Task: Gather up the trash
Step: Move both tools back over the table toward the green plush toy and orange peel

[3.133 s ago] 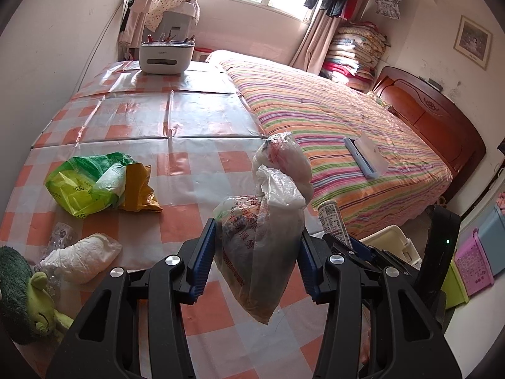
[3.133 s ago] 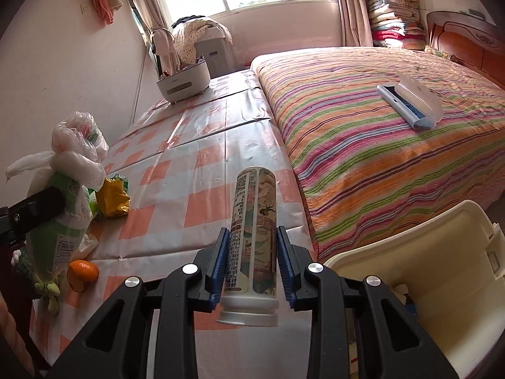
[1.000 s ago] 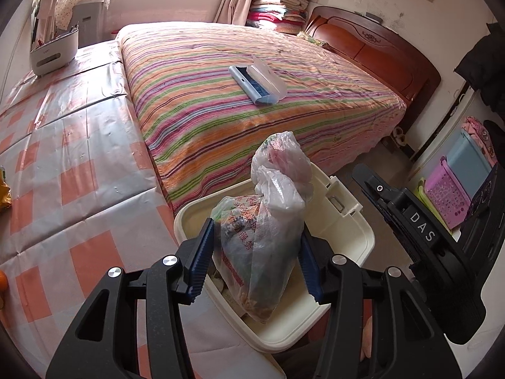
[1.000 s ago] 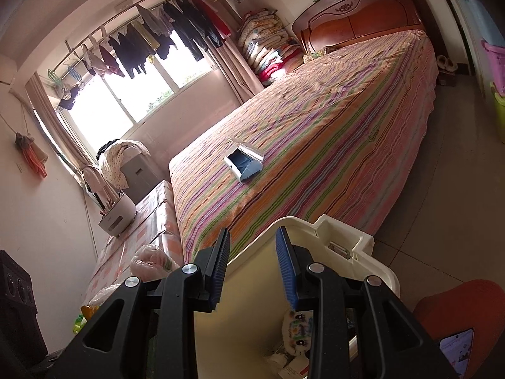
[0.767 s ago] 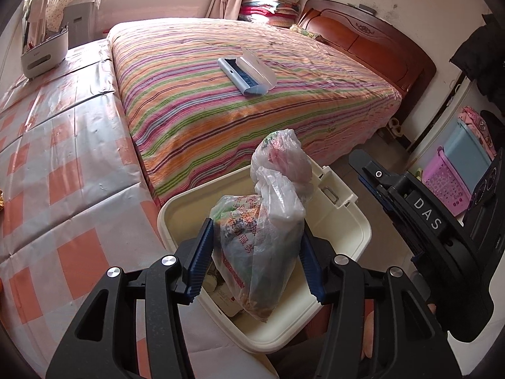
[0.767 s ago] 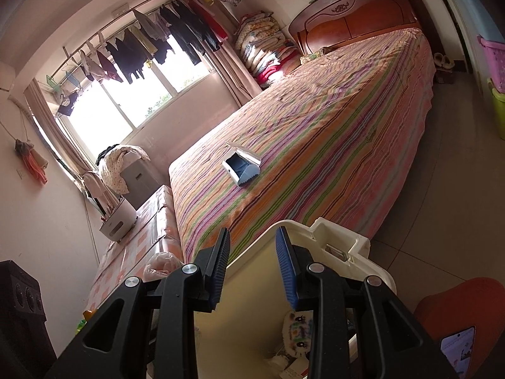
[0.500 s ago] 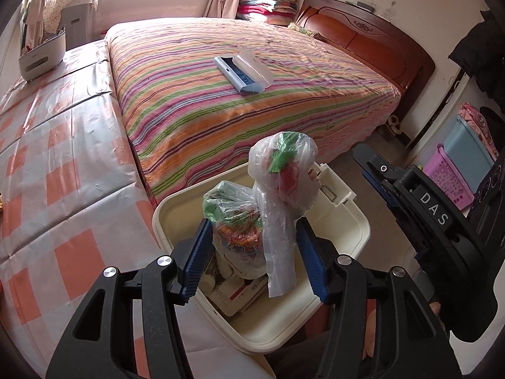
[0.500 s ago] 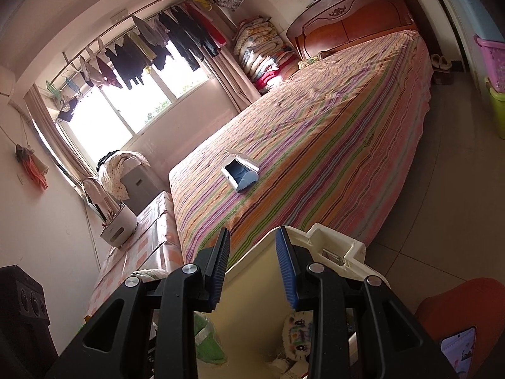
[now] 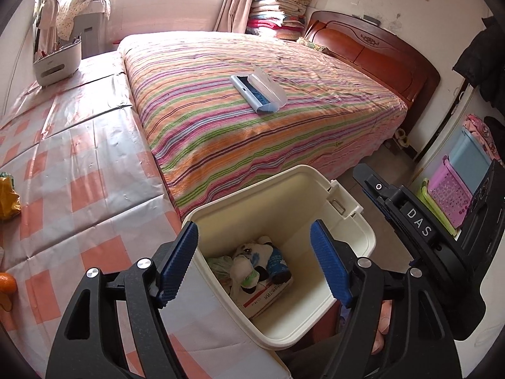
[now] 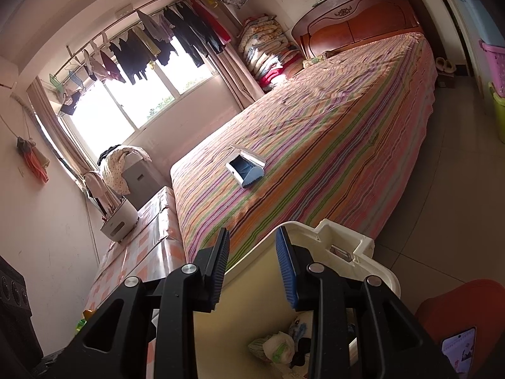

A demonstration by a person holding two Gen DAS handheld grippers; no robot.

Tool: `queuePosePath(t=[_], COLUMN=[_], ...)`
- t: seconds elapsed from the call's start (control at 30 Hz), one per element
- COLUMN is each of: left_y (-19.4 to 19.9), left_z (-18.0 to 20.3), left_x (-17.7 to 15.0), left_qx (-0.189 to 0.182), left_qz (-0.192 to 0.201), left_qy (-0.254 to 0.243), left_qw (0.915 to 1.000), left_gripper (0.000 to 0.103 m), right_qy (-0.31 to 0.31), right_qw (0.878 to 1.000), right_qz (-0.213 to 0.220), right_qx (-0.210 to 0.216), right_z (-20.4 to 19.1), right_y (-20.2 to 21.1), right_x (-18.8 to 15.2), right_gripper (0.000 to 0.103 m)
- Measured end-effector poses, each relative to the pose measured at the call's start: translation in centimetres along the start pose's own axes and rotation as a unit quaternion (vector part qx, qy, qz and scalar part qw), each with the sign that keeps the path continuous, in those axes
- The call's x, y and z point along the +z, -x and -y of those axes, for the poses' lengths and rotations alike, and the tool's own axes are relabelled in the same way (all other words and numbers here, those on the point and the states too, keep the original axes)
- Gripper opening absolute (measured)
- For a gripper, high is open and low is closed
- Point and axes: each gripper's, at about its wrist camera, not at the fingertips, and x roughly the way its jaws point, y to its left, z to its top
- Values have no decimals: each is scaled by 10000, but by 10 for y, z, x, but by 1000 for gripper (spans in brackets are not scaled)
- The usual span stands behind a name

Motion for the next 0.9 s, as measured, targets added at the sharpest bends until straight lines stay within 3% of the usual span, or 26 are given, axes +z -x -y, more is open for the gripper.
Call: queuePosePath(t=[0.07, 0.13, 0.33, 0.9], left_y=[3, 6, 21, 85], left_z=[-4, -9, -24, -95], left_x=[0, 0, 1, -4], left_qx=[21, 51, 278, 634], left_qz=[29, 39, 230, 845], left_qy=[52, 110, 319, 1270], left_qw=[10000, 9999, 9988, 9863], left_gripper=[74, 80, 93, 96], right_qy=[60, 96, 274, 602], right_qw=[10000, 9999, 9996, 9976], right_qz=[-42, -47, -36, -271], right_qx=[-1, 4, 8, 231], right_z=[-4, -8, -21, -57], right_y=[-2, -2, -4, -19], right_x=[-2, -4, -11, -33], right_gripper=[35, 56, 70, 71])
